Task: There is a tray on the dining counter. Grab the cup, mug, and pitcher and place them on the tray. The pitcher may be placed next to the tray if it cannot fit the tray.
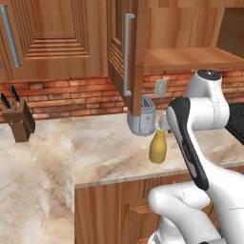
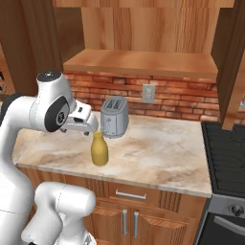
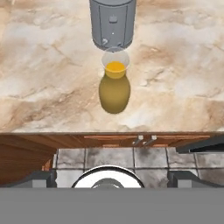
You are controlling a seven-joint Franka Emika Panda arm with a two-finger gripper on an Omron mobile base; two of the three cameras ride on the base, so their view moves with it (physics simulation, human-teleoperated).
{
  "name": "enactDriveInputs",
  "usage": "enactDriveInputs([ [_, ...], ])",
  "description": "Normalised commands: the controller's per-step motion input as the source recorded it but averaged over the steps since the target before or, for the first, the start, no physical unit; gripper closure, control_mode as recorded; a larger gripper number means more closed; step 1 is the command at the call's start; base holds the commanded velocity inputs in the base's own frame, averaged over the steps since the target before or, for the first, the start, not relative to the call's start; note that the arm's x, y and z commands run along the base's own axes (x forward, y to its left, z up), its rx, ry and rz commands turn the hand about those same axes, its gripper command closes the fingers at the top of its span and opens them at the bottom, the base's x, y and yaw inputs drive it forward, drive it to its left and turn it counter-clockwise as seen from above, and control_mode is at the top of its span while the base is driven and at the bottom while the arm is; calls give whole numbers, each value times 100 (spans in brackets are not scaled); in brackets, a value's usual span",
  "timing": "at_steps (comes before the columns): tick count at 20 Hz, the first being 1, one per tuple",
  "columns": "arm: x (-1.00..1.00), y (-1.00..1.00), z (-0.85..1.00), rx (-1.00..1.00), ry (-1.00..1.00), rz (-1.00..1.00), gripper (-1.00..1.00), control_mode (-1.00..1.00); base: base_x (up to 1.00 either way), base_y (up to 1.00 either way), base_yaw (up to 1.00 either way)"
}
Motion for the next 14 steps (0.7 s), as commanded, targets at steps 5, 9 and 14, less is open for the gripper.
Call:
enactDriveInputs([
  [5, 45, 21, 0, -8, 2, 11, -100, -100, 0, 0, 0],
  [9, 30, 7, 0, -2, 6, 9, -100, -100, 0, 0, 0],
  [14, 21, 0, 0, 3, 11, 4, -100, -100, 0, 0, 0],
])
